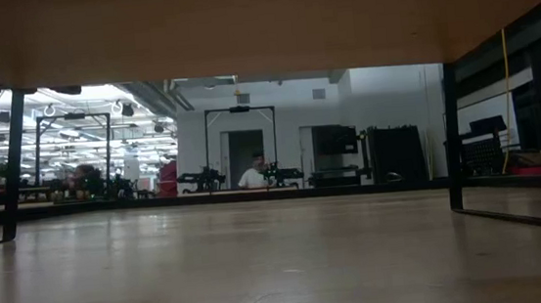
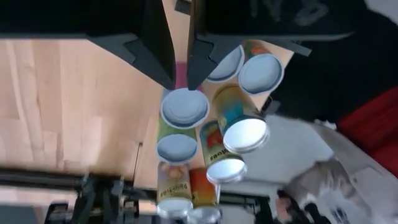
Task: Pick and place cans onto a shelf
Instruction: Return to Home Position
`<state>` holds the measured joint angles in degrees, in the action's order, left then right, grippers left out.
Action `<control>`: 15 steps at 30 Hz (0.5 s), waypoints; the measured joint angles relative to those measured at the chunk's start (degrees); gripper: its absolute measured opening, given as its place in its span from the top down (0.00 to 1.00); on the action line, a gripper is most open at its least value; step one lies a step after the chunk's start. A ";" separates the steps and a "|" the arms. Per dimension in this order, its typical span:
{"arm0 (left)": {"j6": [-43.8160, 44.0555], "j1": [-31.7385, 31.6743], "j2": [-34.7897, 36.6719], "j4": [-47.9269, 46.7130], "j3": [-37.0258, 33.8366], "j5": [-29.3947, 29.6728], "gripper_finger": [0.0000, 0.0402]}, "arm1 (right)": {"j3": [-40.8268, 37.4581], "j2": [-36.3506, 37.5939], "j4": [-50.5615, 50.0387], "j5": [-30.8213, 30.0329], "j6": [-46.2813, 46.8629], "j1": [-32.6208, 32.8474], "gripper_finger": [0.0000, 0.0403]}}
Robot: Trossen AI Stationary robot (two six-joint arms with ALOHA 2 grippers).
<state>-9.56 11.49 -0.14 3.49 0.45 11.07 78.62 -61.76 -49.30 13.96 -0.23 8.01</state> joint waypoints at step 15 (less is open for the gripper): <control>0.17 0.00 0.00 -0.01 0.00 0.00 0.80 | -30.08 27.18 22.33 -4.45 5.80 -0.02 0.89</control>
<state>-9.39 11.49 -0.14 3.48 0.45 11.07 48.53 -34.58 -26.98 9.51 5.57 7.99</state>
